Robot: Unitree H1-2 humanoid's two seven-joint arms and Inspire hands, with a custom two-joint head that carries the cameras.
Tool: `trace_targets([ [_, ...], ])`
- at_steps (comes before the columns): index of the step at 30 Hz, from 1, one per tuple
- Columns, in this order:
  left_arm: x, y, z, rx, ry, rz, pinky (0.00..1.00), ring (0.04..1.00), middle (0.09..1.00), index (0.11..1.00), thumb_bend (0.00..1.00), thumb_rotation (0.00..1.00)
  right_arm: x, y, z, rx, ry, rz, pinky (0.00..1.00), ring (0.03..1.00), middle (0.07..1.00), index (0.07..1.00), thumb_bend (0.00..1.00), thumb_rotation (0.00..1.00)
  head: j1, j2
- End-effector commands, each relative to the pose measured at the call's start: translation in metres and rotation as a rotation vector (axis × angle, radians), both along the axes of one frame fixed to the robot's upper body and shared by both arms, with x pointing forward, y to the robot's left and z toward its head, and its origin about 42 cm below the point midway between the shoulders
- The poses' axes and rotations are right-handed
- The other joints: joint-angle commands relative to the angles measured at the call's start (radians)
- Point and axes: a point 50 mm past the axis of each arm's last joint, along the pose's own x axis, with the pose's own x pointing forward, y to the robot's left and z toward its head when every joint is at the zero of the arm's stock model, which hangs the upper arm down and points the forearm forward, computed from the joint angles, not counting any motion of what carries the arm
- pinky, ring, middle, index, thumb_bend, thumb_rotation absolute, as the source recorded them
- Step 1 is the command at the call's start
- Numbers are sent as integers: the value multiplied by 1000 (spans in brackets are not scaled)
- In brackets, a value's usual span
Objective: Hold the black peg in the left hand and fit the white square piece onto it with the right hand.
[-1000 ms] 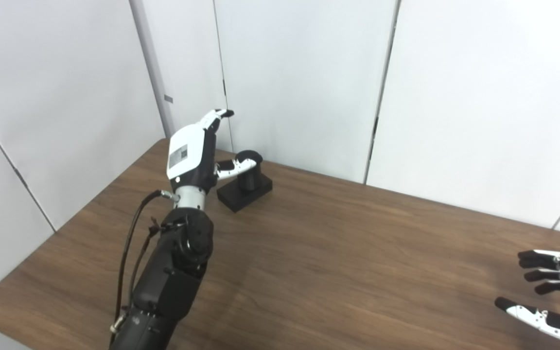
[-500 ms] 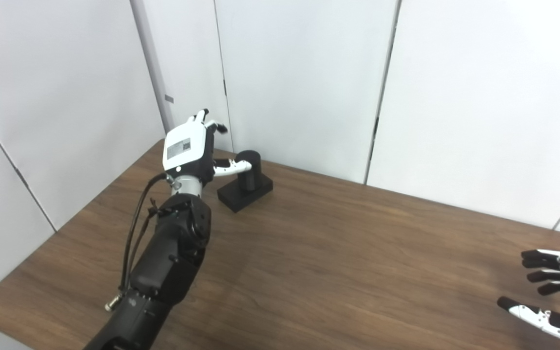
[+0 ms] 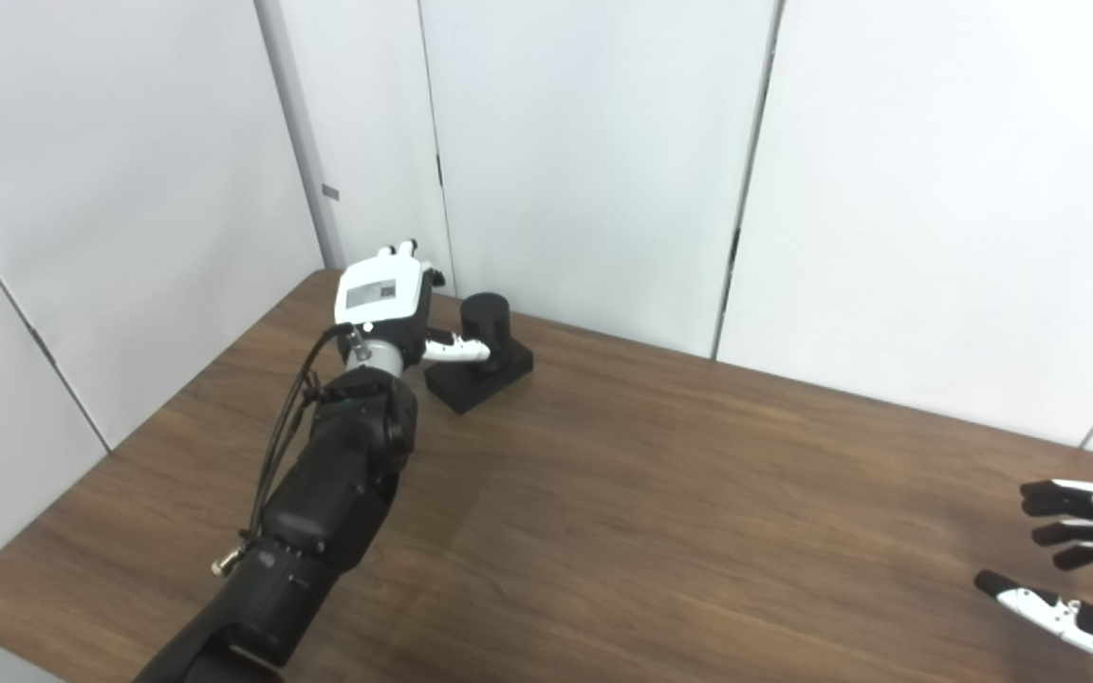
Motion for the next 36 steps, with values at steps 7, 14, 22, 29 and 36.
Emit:
trace_targets([
  [7,18,10,25,76,-13,30,896,1000,1000,796,1000,584,1,4,22,-9,-65,10,477,580,646,643,577,0,-3,9],
  [14,25,10,14,95,43,37,892,1000,1000,798,1000,573,0,4,22,-2,-75,14,476,574,646,642,580,0,-6,13],
  [22,29,6,5,89,95,35,900,1000,1000,786,1000,565,-1,7,25,-8,-80,16,477,574,645,638,585,0,-10,18],
  [29,32,5,2,93,113,29,902,1000,1000,774,1000,559,-4,8,28,-4,-79,15,477,572,643,640,585,0,-16,24],
  [36,34,7,-4,85,120,33,923,1000,1000,731,1000,525,-7,8,31,-9,-77,11,482,577,643,640,583,0,-21,29],
])
